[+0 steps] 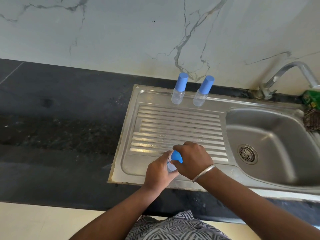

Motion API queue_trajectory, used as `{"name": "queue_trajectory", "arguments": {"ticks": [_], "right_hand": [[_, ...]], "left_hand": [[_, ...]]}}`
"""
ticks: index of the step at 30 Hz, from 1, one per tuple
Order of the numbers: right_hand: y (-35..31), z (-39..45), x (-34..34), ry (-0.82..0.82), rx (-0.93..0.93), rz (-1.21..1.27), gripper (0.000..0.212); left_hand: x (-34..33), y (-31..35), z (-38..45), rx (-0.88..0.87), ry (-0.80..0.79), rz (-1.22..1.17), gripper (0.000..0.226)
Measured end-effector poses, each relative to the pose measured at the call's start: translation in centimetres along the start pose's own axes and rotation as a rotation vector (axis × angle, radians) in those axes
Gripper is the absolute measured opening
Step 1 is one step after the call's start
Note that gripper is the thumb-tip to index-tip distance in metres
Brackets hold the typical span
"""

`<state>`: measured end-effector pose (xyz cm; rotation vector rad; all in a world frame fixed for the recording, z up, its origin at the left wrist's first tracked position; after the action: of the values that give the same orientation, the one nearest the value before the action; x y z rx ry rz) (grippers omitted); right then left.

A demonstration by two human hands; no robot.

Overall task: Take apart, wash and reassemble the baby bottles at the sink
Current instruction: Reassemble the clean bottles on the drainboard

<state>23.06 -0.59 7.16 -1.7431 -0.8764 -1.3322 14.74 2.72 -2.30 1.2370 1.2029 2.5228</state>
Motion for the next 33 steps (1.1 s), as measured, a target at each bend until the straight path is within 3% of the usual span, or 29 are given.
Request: {"name": "queue_trajectory", "arguments": {"ticks": [3,9,17,22,27,33], "right_hand": [[0.0,-0.1,-0.1,0.023,-0.057,0.022,0.035],[0.1,0.0,-0.1,-0.057,0.023,0.042,0.041],[1.8,-0.1,1.0,0.077,-0.134,0.113,0.039],[0.9,0.0,0.1,-0.013,-0.009,0.088,0.038],[1.9,-0.4,0.5,0.097,-0.082,0.035,0.043],[3.1,-0.6,-0.2,0.146,-0.147,0.18,0.054]], "left_hand": [[0.0,-0.1,-0.1,0.005,-0.005,-0.008,0.068],[0.6,0.3,0.2,0.008,0.026,-0.02,0.061],[0.5,0.5,0.0,-0.015,0.021,-0.003,0.065],[0.6,0.4,0.0,-0.003,0.028,-0.022,0.065],[0.2,0.4,0.0,-0.01,0.005,-0.027,0.067],[0.9,0.7,0.1,0.008,0.03,-0.091,0.055]]}}
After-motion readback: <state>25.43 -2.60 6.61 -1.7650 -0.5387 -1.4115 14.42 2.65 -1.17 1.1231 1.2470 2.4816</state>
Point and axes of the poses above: each hand's wrist, its own z-axis towards the middle knuckle, its own x-axis out of the back of the hand, y = z × x, the point moved 10 cm from there along z, towards the middle knuckle, and after that the axes turned 7 degrees about -x, right-handed, at the moved point
